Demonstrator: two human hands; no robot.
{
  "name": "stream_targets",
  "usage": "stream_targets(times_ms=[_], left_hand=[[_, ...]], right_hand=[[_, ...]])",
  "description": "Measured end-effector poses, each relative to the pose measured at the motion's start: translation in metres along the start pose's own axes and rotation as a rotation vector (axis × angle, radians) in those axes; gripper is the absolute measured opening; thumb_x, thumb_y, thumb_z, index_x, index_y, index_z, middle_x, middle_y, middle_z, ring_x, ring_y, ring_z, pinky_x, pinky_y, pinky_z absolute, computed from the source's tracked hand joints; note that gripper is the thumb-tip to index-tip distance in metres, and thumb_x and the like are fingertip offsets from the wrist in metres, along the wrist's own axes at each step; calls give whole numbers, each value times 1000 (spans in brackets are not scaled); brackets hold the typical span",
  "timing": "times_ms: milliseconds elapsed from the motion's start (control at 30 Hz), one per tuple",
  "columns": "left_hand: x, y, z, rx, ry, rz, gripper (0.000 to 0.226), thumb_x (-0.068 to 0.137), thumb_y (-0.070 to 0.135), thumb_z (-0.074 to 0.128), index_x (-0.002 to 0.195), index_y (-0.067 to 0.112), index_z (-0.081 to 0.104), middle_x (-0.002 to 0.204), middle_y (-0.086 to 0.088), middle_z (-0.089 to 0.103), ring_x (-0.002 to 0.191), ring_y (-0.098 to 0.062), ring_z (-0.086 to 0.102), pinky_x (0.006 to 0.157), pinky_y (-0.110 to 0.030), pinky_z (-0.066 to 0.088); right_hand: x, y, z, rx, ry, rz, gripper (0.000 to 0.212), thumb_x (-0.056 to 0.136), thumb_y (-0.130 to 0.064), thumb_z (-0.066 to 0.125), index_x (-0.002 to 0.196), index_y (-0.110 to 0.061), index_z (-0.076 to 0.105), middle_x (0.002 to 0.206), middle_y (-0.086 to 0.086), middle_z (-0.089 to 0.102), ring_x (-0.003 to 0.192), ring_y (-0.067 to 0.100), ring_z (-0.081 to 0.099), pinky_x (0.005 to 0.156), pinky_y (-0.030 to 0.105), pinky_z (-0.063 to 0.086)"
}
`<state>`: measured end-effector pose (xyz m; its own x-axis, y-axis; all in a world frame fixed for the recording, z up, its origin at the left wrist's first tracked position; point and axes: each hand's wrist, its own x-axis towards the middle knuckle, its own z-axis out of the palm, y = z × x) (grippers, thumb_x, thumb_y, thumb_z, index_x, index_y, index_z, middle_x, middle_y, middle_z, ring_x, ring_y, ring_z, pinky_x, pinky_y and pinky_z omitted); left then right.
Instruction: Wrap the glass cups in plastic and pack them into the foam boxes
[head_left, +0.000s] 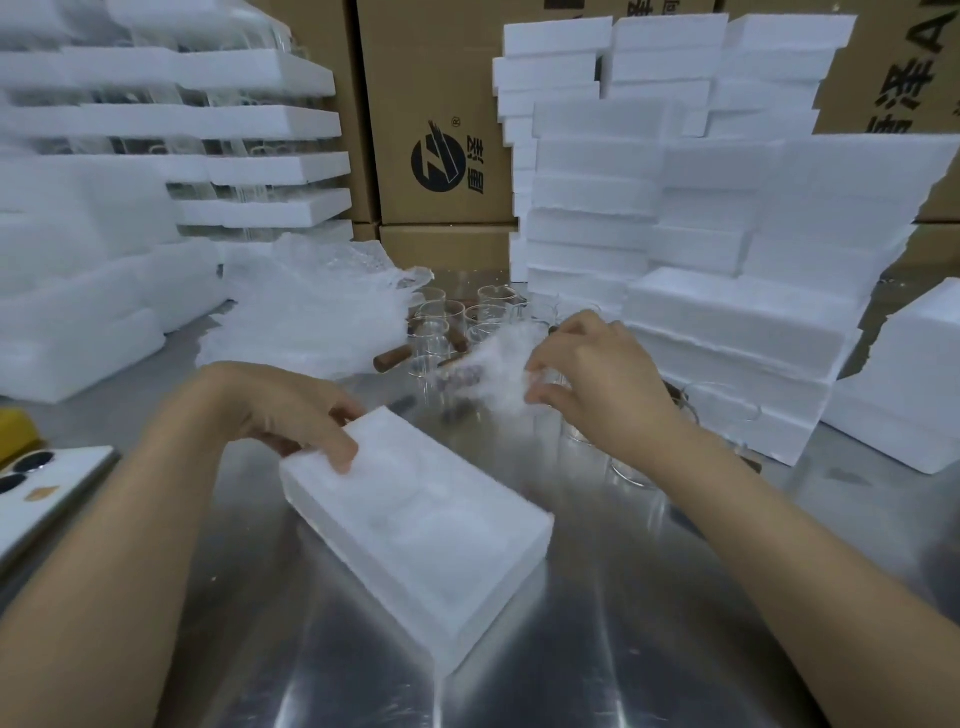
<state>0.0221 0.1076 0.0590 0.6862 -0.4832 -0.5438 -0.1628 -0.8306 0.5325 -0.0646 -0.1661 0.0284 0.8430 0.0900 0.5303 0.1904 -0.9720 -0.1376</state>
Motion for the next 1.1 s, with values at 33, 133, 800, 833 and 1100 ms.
stream_targets(times_ms=[33, 133, 800, 833, 1100], left_hand=[[0, -1, 0, -12, 31, -30, 37, 83, 6, 67, 115, 22, 61, 114, 1, 69, 100, -15, 68, 82, -27, 57], [4, 1, 4, -76, 159, -83, 25, 86, 7, 60, 109, 15, 58, 103, -3, 69, 85, -16, 68, 66, -23, 58], [30, 20, 30, -310, 337, 63, 24, 91, 13, 54, 114, 7, 57, 90, -9, 57, 67, -19, 52, 56, -26, 57], [30, 18, 30, -297, 346, 64, 25, 91, 14, 54, 115, 7, 57, 90, -10, 55, 67, -19, 51, 57, -27, 58], [36, 13, 30, -238, 418, 66, 27, 93, 20, 53, 119, 11, 56, 103, -14, 55, 74, -20, 55, 70, -38, 61]], right_hand=[[0, -2, -4, 132, 43, 36, 10, 81, -36, 70, 89, -38, 64, 106, -10, 57, 109, 15, 46, 86, 27, 34], [2, -6, -16, 465, 82, 77, 19, 79, -35, 72, 72, -43, 57, 85, -33, 58, 97, 3, 44, 77, 22, 38], [-6, -14, 5, -10, -132, -43, 32, 100, -35, 41, 102, -17, 68, 92, -2, 66, 105, 18, 38, 85, 40, 46], [-6, -14, 7, -20, -133, -31, 33, 101, -35, 40, 102, -16, 68, 90, -2, 66, 102, 18, 37, 83, 39, 46], [-3, -13, -14, 103, -44, 62, 32, 96, -39, 51, 125, -32, 61, 104, 4, 69, 99, 22, 56, 84, 35, 47]])
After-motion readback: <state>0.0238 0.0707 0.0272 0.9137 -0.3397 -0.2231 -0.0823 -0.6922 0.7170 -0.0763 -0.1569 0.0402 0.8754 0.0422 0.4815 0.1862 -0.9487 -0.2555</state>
